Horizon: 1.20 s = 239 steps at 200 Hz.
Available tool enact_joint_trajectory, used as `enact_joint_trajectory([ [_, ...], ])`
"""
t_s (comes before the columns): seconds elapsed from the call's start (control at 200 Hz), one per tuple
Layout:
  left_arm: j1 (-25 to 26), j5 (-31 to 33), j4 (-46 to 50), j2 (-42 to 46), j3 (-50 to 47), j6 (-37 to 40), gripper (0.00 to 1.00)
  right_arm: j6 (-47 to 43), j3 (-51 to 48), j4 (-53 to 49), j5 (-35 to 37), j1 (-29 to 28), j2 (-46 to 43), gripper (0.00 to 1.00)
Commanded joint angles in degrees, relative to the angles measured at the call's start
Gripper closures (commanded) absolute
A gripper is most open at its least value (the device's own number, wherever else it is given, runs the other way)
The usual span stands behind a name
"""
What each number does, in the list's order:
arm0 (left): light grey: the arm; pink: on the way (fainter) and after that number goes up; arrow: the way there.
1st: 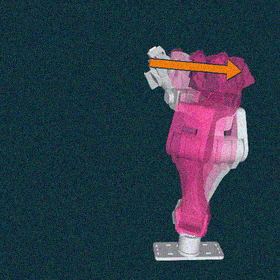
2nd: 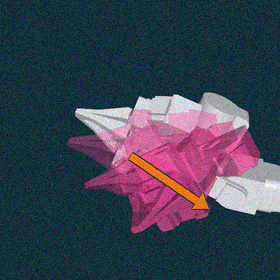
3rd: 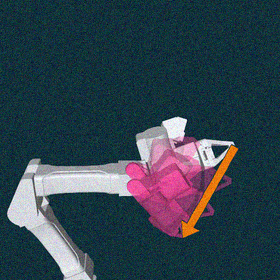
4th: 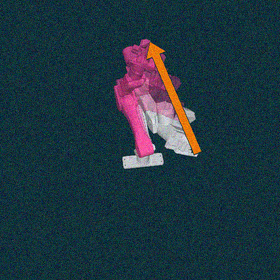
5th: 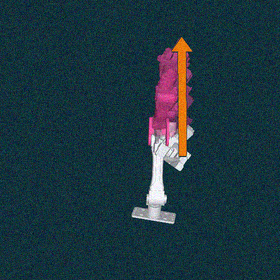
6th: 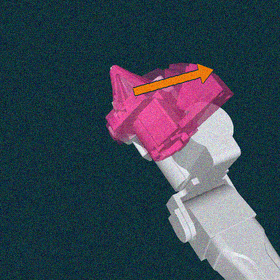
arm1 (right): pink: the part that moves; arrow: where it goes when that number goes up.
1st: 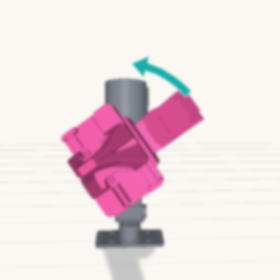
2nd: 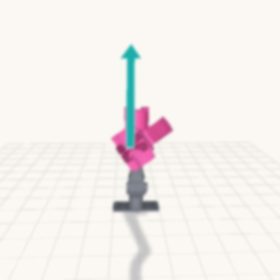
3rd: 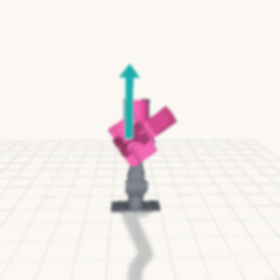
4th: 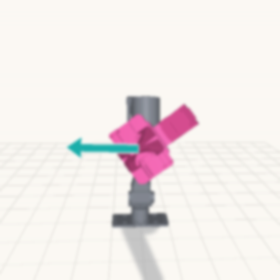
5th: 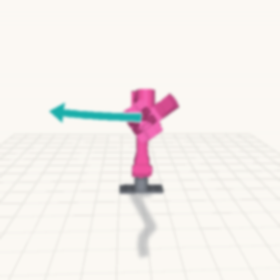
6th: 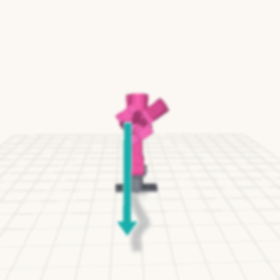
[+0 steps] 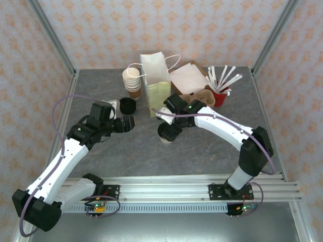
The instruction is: Pack the takeout coffee
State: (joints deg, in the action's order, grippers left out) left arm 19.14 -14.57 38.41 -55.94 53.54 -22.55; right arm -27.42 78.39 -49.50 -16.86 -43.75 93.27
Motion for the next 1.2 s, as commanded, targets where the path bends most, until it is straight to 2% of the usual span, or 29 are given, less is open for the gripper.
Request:
enact_joint_trajectory([
  [0.0,0.53,0.79,1.23,0.61,0.62,0.61,0.18,1.29,1.61,-2.28,1.59,0.33,0.17,0.21],
  [0.215,0.55,0.82,1.35,0.84,0.52,0.62,0.18,0.07,-0.37,-1.48,0.49,0.42,-2.46,0.22],
  [0.35,0.53,0.71,1.17,0.92,0.22,0.57,0.18,-0.78,-0.53,-2.17,1.39,1.18,-1.34,0.26],
  [0.691,0.51,1.12,1.58,1.45,0.29,0.53,0.18,-2.68,-2.05,-2.12,2.27,1.30,0.33,0.28],
  [1.191,0.55,1.26,1.71,1.80,0.13,0.51,0.17,-3.89,-3.95,-2.23,0.56,3.05,2.76,0.40],
])
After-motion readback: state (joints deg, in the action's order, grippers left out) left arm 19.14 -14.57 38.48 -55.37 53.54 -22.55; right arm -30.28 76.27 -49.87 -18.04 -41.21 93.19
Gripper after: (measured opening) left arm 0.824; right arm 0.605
